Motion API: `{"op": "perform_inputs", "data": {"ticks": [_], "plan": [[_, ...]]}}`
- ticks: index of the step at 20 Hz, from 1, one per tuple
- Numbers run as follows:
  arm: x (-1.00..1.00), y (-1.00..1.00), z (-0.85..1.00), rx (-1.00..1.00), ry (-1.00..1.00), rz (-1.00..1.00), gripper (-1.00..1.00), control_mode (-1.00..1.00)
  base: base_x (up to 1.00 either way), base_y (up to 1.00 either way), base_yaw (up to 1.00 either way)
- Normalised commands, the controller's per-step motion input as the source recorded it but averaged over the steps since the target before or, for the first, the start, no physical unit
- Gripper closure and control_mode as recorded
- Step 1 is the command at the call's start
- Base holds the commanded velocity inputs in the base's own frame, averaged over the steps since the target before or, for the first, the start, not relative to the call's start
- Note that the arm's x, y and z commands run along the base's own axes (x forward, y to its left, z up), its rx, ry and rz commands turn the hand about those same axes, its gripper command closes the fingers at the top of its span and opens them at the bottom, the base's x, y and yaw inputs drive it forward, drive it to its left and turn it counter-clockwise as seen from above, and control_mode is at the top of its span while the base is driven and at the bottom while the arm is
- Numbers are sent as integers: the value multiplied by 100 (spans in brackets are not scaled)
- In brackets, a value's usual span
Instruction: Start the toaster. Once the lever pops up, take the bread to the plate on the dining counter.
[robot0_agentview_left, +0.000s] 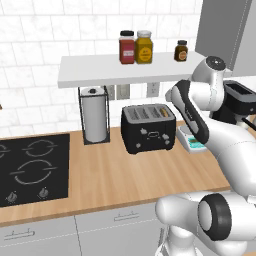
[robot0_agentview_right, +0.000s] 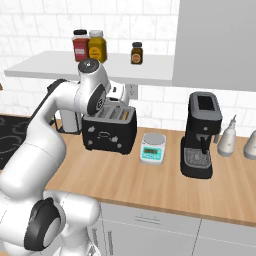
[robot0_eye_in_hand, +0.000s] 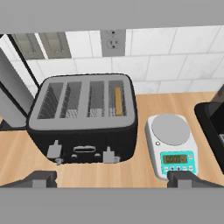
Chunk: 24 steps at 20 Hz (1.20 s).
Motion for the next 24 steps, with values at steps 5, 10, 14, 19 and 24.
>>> {"op": "perform_inputs", "data": {"ticks": [5, 10, 14, 19, 24], "plan": [[0, 0, 0, 0, 0, 0, -100, -100, 0, 0, 0], [0, 0, 0, 0, 0, 0, -100, -100, 0, 0, 0], [0, 0, 0, 0, 0, 0, -100, -100, 0, 0, 0], [0, 0, 0, 0, 0, 0, -100, -100, 0, 0, 0], [0, 0, 0, 0, 0, 0, -100, -100, 0, 0, 0]]}}
